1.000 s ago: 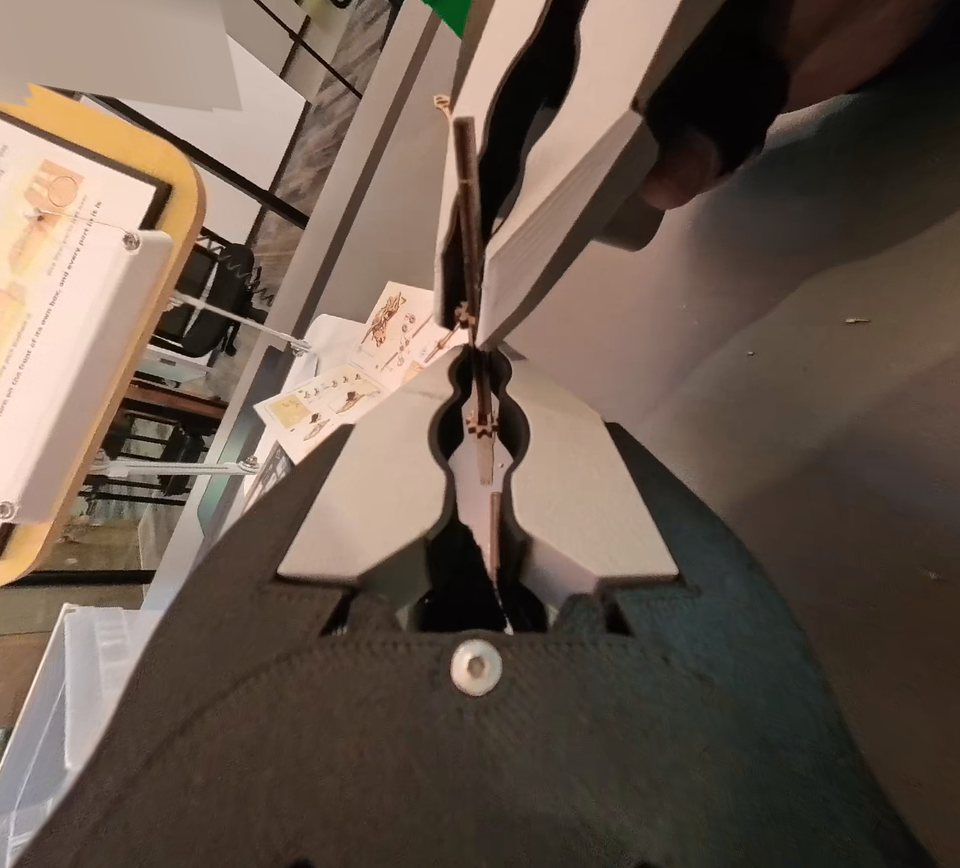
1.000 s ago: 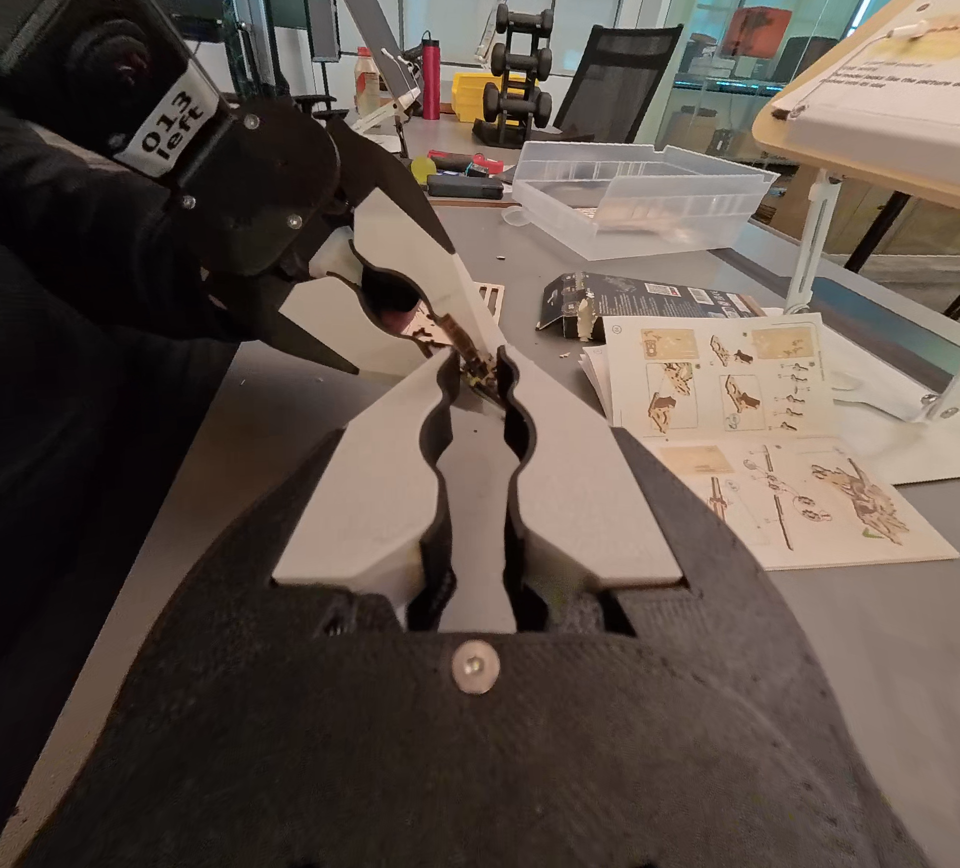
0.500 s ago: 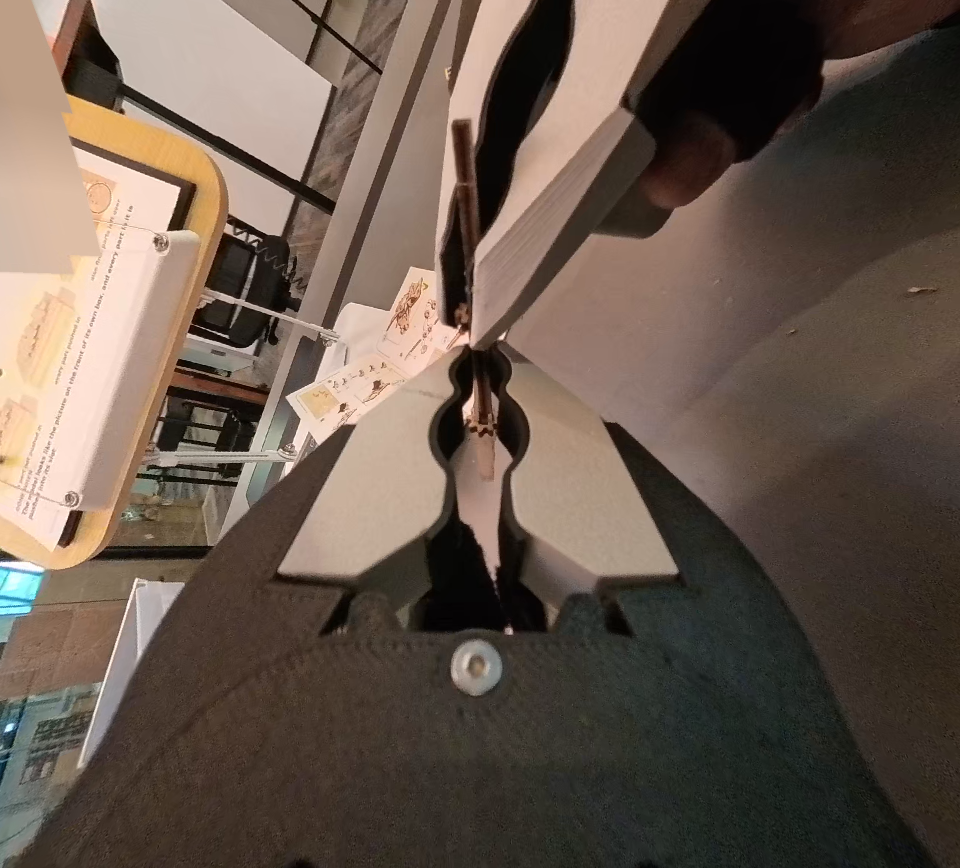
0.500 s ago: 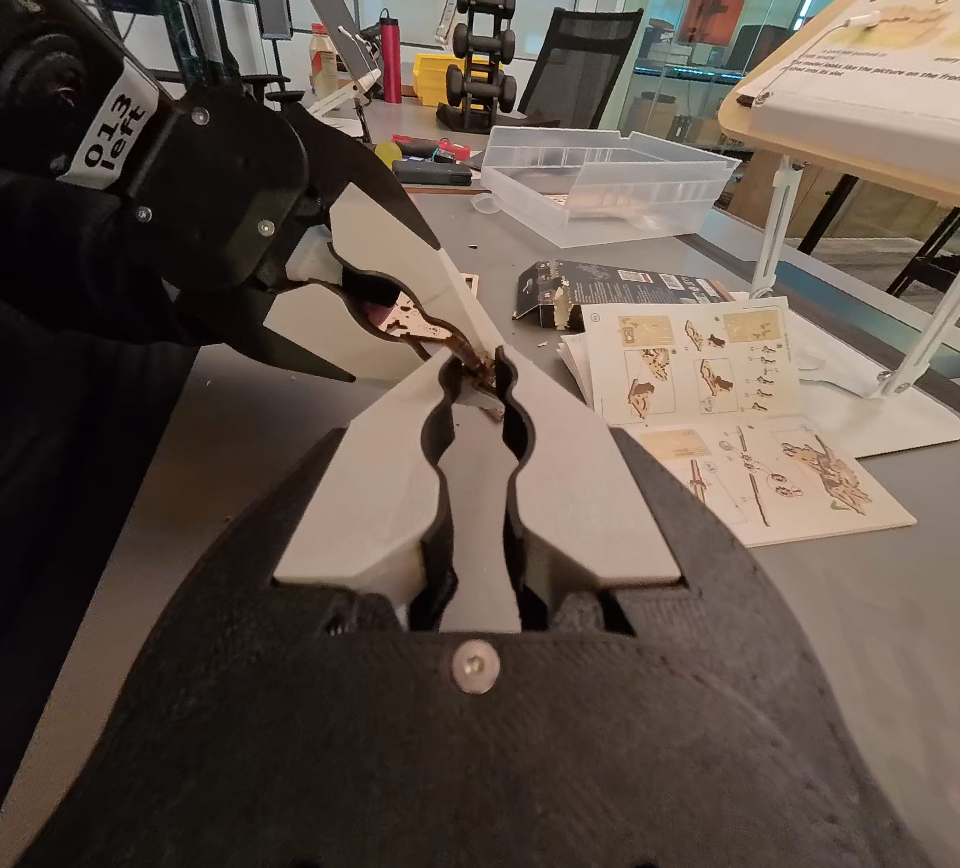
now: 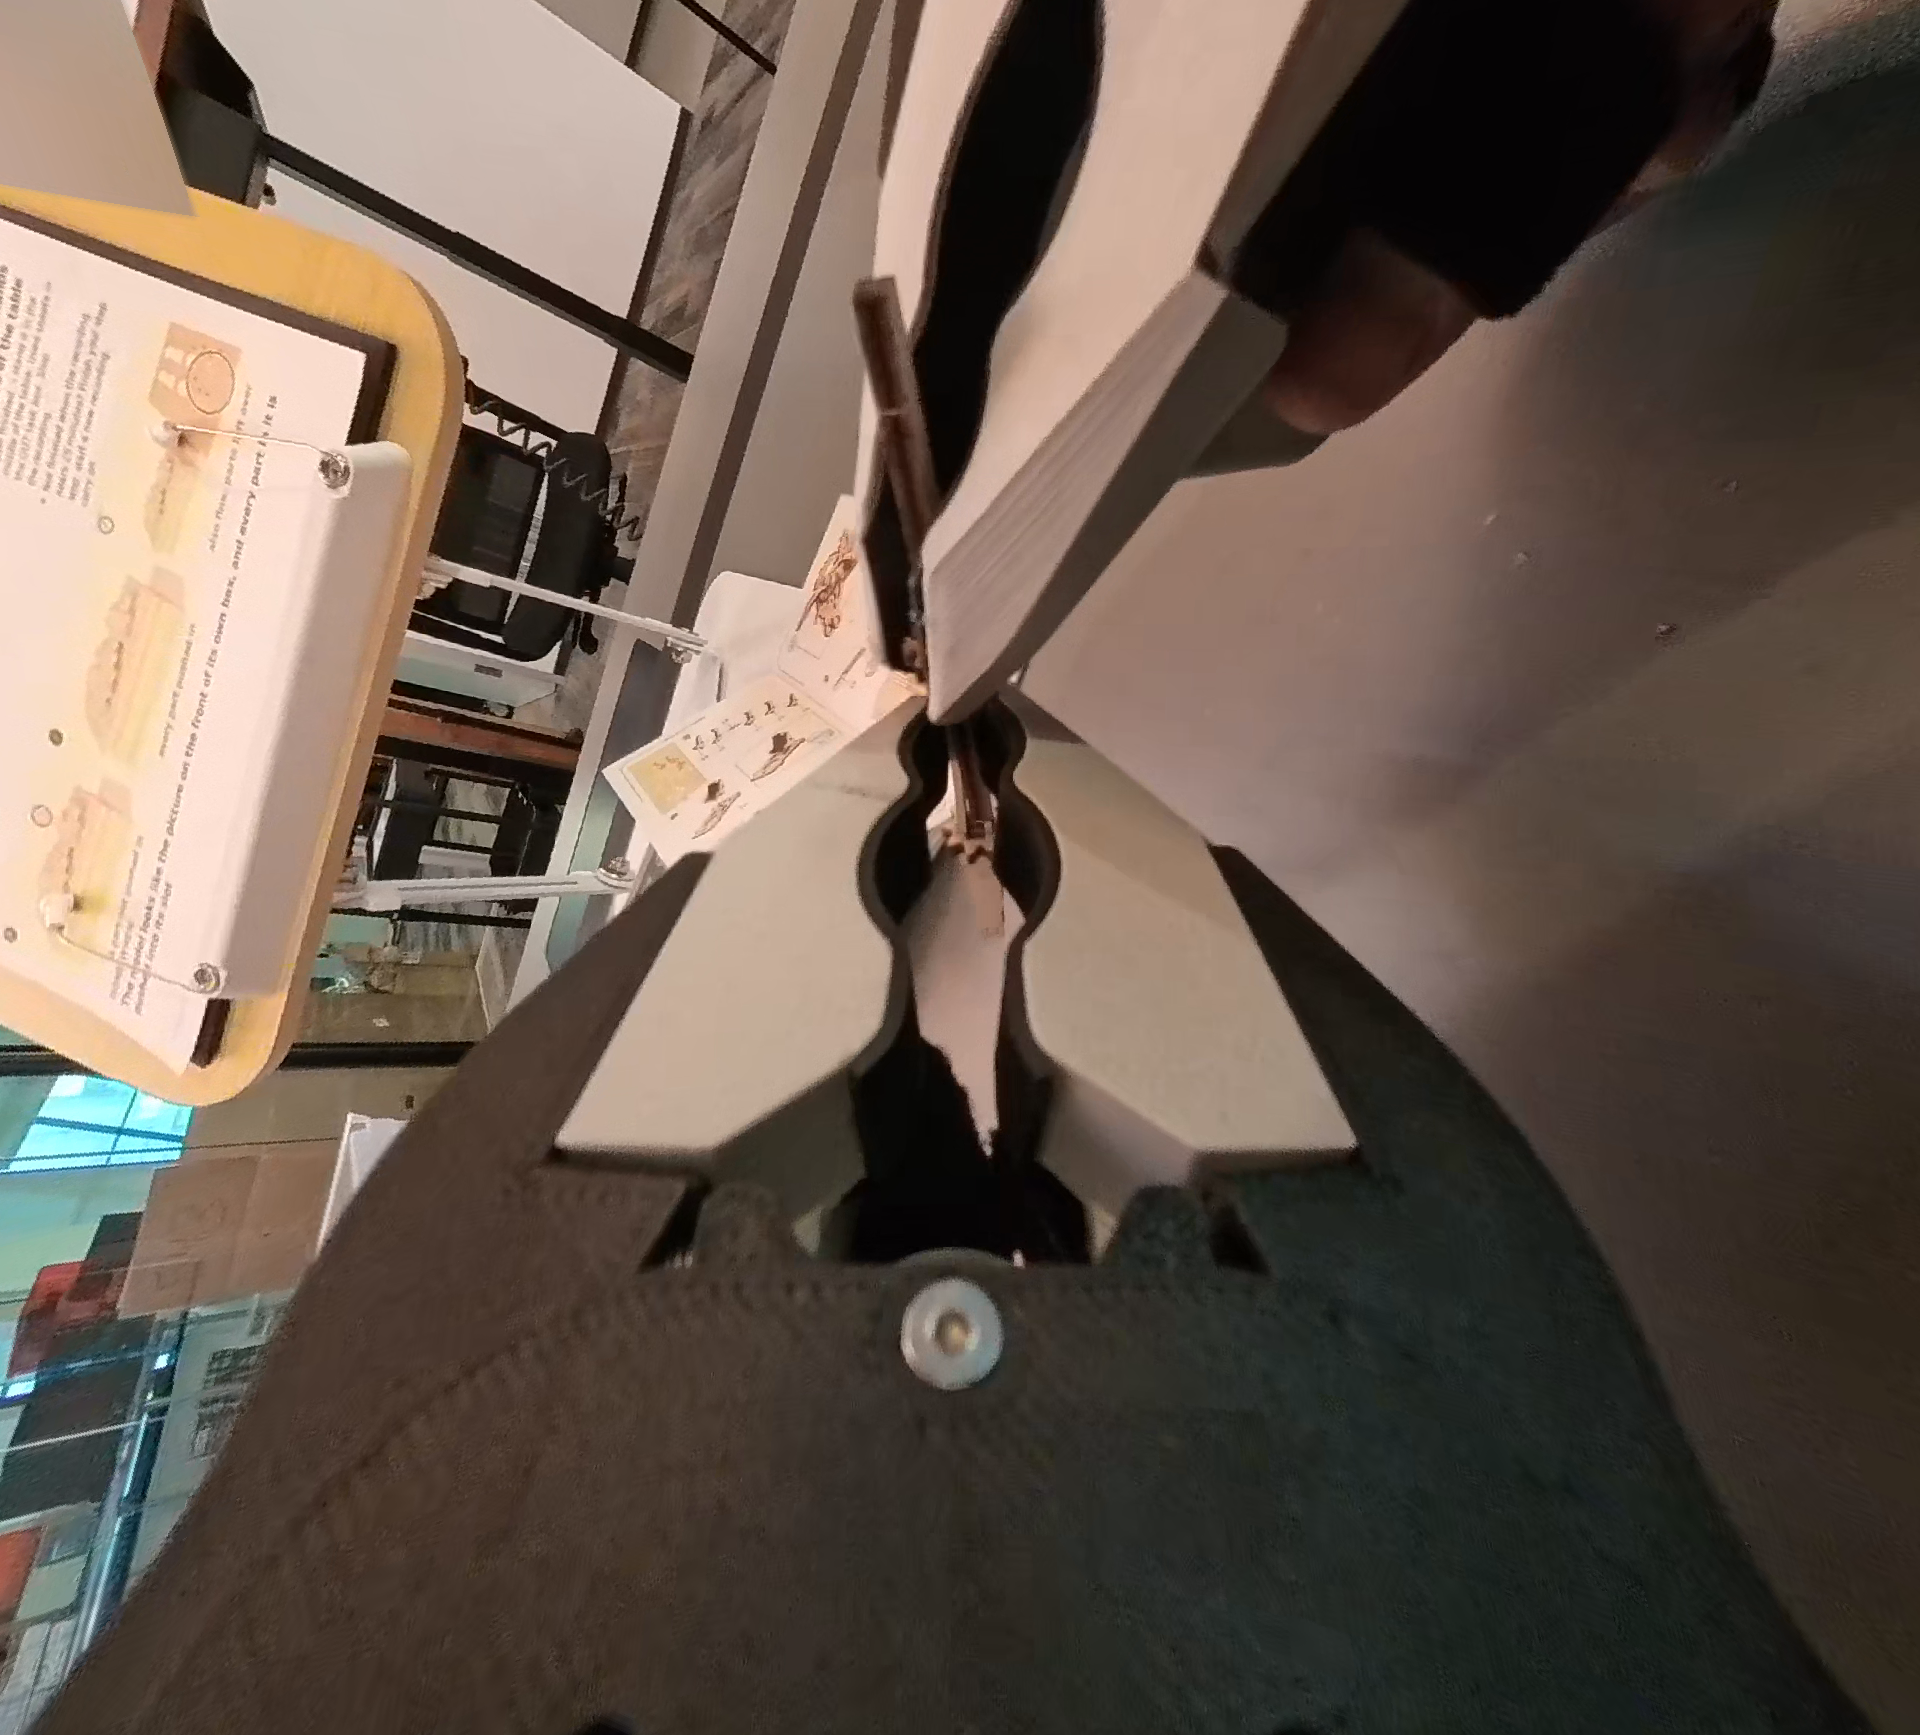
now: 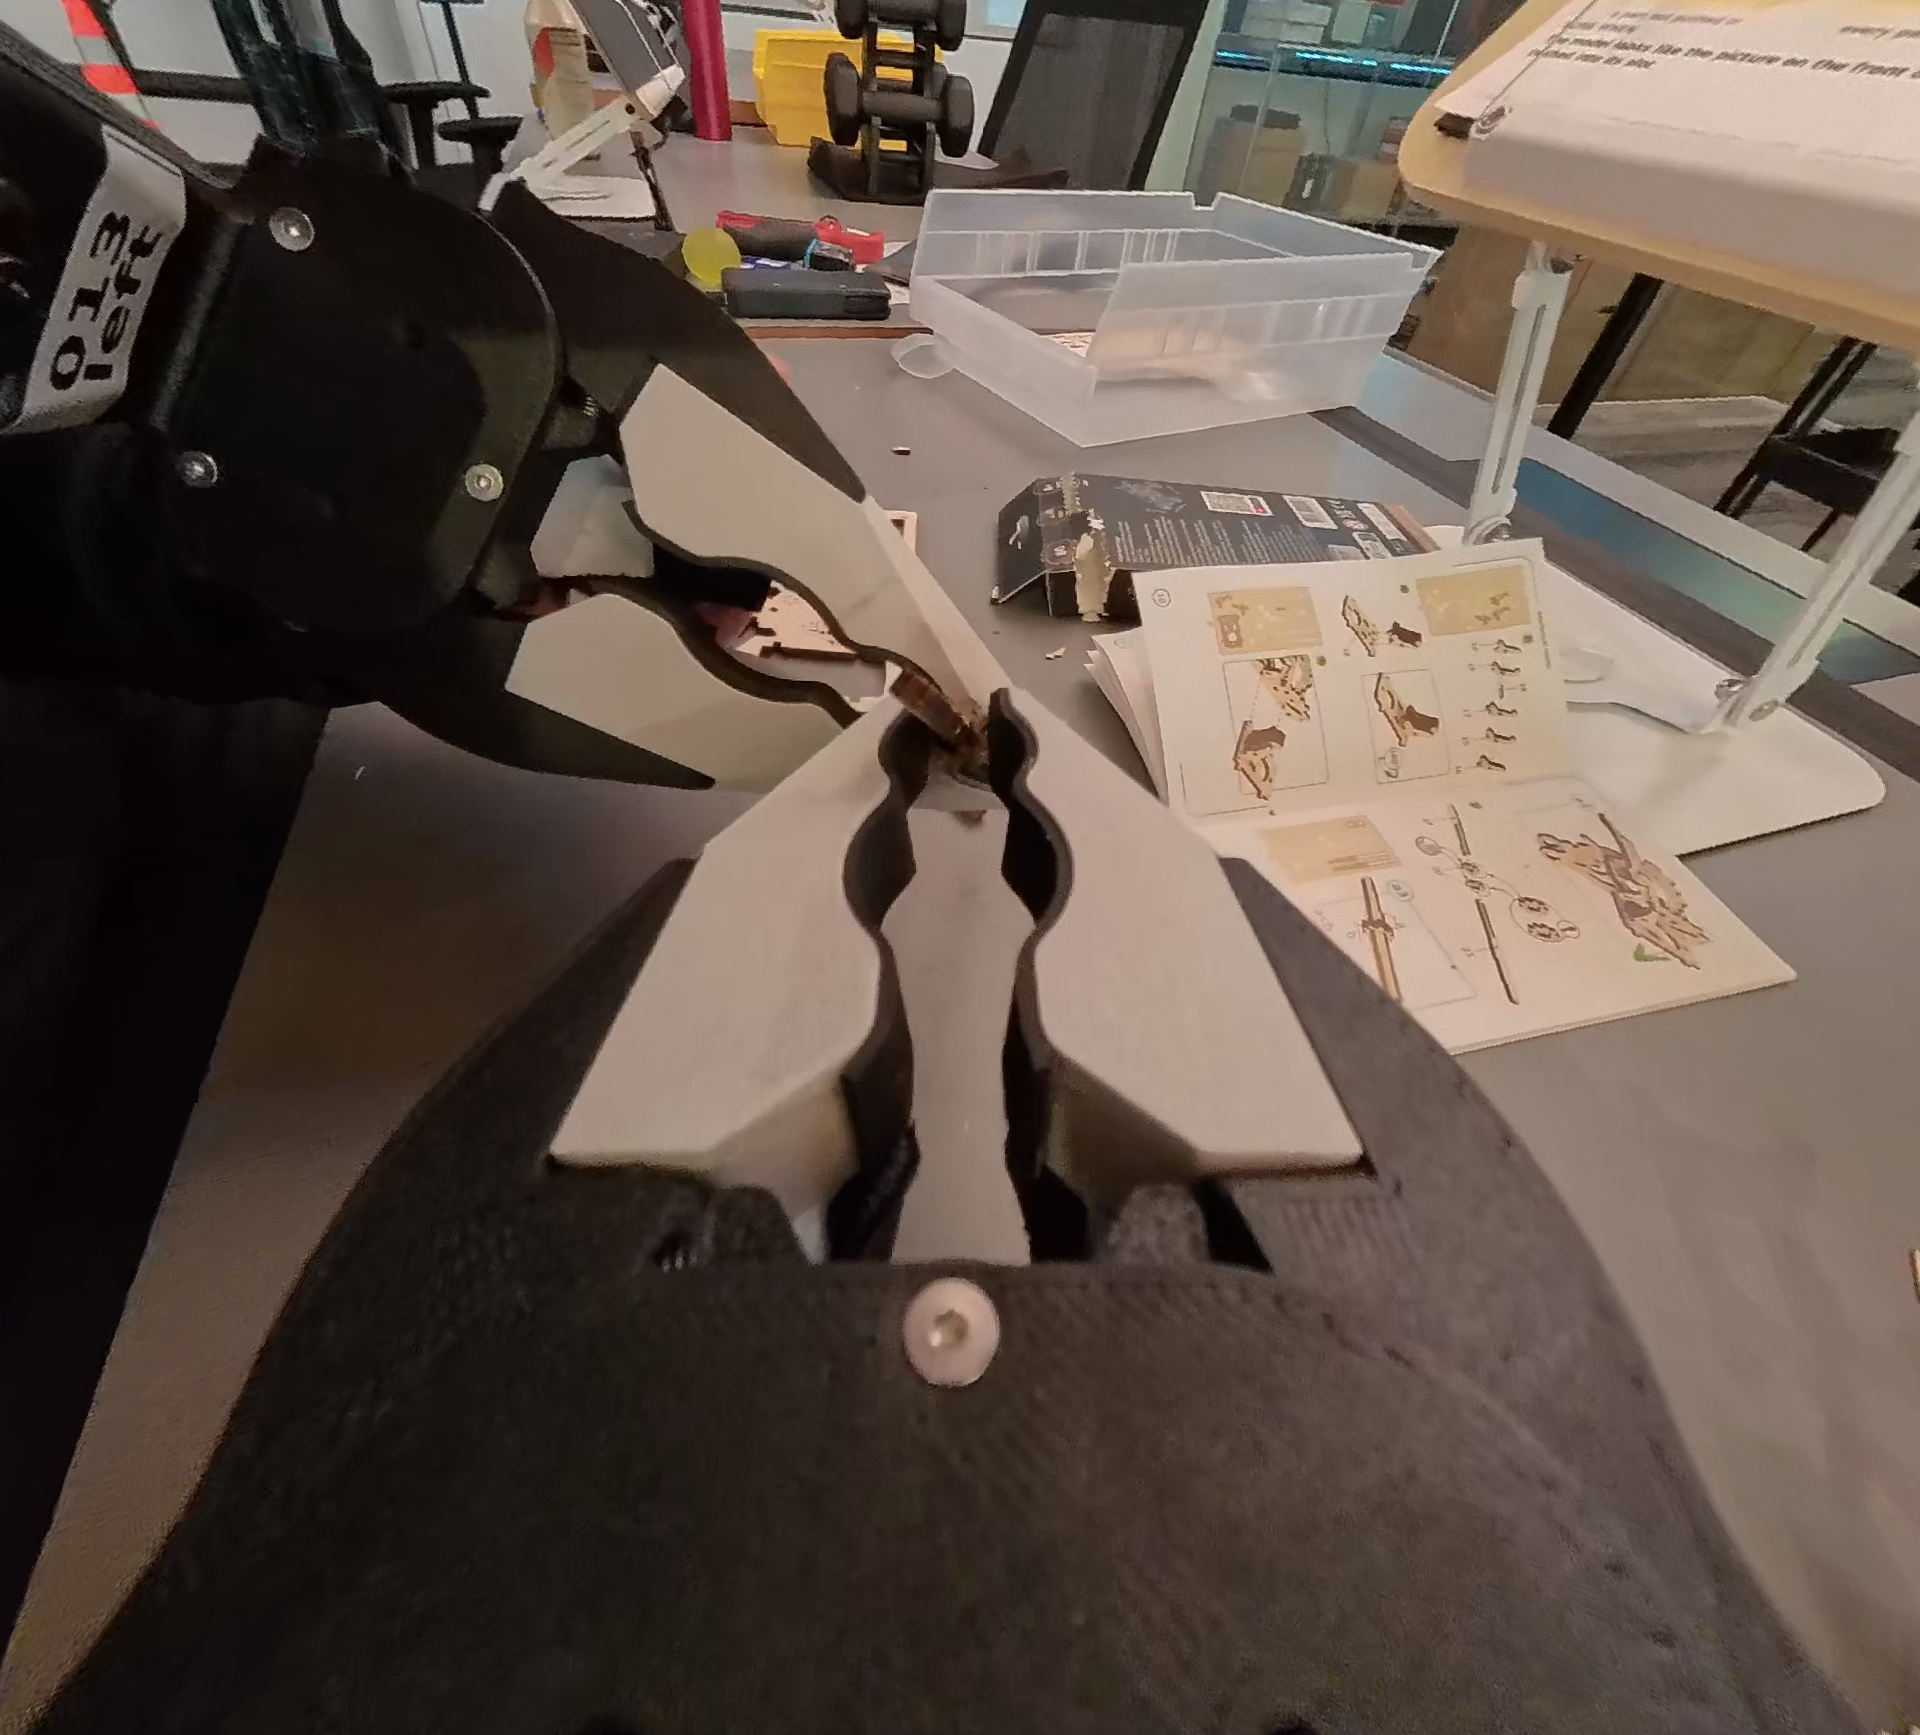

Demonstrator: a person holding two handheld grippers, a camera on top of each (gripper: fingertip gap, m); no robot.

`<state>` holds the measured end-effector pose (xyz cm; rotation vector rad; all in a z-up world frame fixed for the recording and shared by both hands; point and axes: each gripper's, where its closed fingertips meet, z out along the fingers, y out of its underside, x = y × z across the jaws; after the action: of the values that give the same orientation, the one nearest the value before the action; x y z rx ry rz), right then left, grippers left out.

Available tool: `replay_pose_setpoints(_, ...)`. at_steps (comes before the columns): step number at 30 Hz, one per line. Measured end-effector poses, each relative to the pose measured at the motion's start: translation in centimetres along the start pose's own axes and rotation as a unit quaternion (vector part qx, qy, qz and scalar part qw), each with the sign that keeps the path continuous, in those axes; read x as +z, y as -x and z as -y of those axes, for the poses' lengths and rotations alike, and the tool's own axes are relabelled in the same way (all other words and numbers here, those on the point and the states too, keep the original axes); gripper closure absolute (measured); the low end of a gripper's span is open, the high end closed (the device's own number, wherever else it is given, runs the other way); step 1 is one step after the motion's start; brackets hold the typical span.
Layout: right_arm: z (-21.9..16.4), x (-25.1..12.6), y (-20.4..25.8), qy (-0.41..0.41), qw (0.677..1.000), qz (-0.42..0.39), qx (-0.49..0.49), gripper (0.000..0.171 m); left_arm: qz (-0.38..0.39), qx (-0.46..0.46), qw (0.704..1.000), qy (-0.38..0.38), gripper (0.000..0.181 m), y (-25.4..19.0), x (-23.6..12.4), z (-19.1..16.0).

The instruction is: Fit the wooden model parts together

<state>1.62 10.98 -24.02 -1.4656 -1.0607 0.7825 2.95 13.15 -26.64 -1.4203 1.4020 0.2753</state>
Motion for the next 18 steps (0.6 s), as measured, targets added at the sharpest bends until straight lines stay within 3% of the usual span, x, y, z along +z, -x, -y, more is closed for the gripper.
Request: replay_pose_setpoints(18,-0.84,0.97,-0.21,0.049,0.999,-0.008,0.020,0.162,-0.015,-0.022,0.999,0.022,0.178,-0.40,0.49,-0.71)
